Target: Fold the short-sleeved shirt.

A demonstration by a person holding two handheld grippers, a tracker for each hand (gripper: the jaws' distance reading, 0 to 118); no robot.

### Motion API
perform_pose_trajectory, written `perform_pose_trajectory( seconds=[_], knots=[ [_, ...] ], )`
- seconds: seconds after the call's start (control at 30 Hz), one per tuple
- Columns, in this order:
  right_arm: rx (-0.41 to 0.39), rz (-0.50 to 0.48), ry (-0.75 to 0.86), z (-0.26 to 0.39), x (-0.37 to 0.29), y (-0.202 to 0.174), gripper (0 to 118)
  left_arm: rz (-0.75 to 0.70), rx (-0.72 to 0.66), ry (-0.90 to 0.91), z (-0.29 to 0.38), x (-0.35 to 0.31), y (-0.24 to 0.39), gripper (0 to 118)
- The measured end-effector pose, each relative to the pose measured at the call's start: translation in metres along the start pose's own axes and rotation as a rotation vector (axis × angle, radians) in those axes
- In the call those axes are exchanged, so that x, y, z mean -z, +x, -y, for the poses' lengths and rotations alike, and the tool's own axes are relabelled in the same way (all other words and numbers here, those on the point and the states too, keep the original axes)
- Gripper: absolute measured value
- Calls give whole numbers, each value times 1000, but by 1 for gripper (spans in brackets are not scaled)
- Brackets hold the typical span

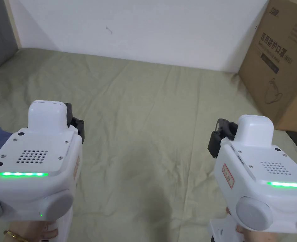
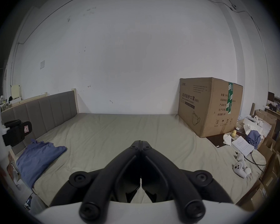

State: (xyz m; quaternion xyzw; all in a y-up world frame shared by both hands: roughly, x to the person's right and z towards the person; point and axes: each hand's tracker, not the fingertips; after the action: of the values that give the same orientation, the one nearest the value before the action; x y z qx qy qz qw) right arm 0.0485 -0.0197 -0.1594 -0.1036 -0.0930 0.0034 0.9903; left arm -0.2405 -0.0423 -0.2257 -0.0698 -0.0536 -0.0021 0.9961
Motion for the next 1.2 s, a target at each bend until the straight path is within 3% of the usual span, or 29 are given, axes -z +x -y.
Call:
perform_pose_trajectory(
  seconds=[0.27, 0.8, 1.03, 1.2],
  knots=[
    [-27, -65, 6, -6, 2, -26, 0, -51, -28, 15, -2, -5, -16, 0],
    [-107, -481, 26, -12, 9, -162, 0, -473, -5, 26, -3, -100, -145, 0],
    [-134, -606, 34, -12, 4, -210, 0, -580, -32, 10, 6, -135, -177, 0],
    [-158, -648, 33, -9, 3, -225, 0, -607, -67, -14, 12, -142, -192, 0]
  ],
)
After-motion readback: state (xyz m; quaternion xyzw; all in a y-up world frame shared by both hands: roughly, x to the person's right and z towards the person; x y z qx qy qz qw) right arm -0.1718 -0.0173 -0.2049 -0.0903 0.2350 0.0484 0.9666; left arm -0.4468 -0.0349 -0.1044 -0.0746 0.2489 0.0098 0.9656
